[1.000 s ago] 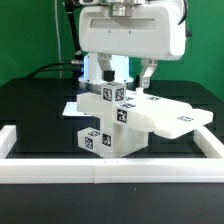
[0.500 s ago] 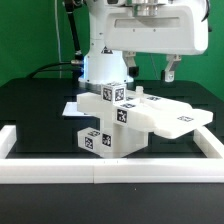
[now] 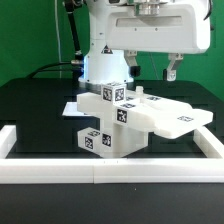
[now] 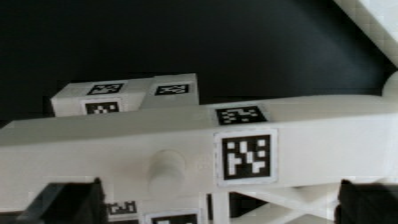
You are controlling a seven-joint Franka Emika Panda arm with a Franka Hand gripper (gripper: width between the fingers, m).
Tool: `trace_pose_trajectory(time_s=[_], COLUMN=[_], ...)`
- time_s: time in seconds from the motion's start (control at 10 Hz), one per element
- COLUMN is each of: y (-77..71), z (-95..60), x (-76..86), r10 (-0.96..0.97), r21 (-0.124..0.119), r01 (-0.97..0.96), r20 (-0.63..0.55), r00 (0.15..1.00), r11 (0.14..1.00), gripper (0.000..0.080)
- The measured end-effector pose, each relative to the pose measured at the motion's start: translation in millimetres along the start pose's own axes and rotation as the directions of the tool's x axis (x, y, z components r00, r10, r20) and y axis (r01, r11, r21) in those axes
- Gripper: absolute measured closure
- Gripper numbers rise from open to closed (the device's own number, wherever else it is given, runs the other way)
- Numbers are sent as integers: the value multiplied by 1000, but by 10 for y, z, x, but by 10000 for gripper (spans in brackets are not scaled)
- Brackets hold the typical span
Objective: Assemble chair
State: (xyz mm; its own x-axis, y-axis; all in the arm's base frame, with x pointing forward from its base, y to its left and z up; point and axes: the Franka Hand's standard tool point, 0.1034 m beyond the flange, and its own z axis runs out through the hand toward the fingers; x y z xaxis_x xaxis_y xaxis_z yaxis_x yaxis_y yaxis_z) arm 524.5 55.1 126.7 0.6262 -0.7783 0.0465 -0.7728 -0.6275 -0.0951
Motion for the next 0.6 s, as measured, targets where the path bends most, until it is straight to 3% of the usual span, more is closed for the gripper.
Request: trace_pose_trajectory(time_s=[0.2, 0.4, 0.6], y=[109, 162, 159], z=[74, 149, 152], x=[-367, -479, -490], r10=[51, 62, 57], r21=[-18, -23, -24], r01=[-51, -61, -56], r20=[25, 25, 25], r00=[998, 998, 998], r11=[999, 998, 998], gripper=[150, 150, 150])
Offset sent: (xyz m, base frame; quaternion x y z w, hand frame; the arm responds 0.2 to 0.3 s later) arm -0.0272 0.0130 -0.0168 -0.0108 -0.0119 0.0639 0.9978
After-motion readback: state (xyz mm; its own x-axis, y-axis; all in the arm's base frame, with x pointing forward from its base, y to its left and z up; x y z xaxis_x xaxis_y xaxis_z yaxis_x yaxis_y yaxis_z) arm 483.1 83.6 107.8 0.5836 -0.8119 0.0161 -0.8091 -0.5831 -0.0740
